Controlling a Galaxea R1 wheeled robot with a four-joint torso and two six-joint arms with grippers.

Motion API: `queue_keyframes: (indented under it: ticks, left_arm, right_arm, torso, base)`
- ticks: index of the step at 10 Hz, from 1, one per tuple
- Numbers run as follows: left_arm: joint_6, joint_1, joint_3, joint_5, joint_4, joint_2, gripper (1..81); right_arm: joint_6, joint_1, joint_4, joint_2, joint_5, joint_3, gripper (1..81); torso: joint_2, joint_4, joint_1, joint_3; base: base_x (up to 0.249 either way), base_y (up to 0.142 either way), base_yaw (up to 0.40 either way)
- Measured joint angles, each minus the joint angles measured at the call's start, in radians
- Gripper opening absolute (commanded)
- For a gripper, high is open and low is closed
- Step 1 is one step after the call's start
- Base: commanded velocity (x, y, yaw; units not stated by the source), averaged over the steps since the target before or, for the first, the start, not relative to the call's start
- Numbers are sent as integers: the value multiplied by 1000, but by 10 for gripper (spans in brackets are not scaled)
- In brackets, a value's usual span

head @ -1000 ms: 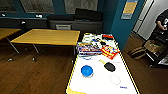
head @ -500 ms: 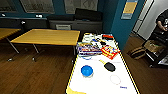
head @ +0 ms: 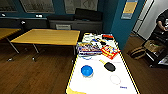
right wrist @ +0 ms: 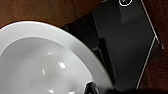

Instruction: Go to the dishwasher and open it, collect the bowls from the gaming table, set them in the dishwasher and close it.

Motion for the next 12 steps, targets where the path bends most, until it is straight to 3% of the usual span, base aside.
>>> queue_keyframes:
  ticks: [4, 6, 10, 12]
  left_arm:
    - [-7, -126, 1, 99, -26, 0, 811]
    - [-8, -144, 1, 129, -30, -1, 811]
    - [-8, -160, -20, 201, -30, 108, 811]
    - [-19, -223, -32, 244, -29, 135, 811]
  right_arm:
    - [1, 0, -1, 9, -4, -19, 10]
    - [0, -11, -4, 13, -3, -31, 10]
    - [2, -60, -6, -27, 2, -108, 10]
    - [7, -58, -6, -64, 10, -92, 10]
  torso:
    - [0, 0, 0, 0]
    - [0, 0, 0, 0]
    - [0, 0, 0, 0]
    - [0, 0, 0, 0]
  base:
    - [0, 0, 0]
    - [0, 0, 0]
    - [0, 0, 0]
    - [0, 0, 0]
